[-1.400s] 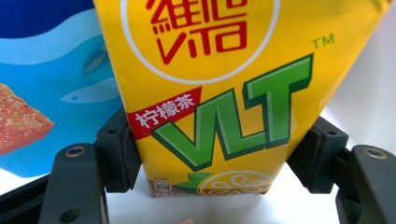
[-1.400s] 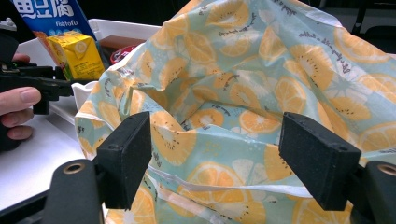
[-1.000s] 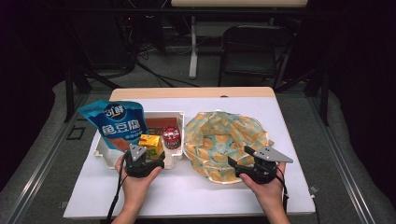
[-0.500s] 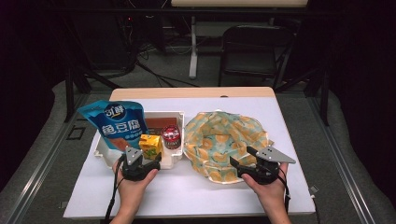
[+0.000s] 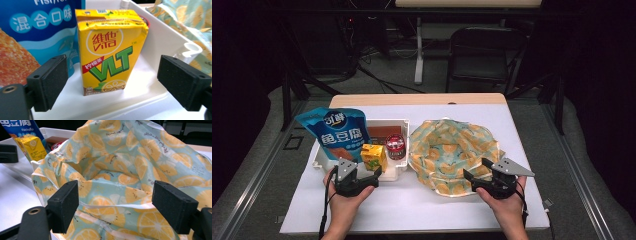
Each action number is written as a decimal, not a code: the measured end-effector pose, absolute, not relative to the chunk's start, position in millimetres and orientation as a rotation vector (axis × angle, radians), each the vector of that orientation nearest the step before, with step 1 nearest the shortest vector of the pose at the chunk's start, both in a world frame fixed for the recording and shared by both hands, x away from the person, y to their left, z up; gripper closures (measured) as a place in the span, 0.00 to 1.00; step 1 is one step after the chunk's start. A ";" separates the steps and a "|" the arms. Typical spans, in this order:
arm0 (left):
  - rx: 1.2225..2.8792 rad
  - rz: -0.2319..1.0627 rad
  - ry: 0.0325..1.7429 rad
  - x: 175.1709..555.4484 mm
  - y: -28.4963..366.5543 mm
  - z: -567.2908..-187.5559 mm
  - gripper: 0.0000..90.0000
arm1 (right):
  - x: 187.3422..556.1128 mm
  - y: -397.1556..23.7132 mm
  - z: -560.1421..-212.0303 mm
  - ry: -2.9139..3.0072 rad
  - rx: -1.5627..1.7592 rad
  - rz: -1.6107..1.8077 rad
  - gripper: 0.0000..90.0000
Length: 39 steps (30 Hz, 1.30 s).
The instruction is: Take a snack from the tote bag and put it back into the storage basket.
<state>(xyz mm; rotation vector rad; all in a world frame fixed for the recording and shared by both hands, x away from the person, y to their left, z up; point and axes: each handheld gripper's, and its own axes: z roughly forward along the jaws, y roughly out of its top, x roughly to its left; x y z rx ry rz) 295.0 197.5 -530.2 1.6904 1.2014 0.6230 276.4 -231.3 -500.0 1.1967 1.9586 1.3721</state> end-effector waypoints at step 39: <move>1.689 0.601 1.084 246.0 309.0 -519.1 0.00 | 251.3 -288.5 -512.9 1.966 1.206 1.288 0.12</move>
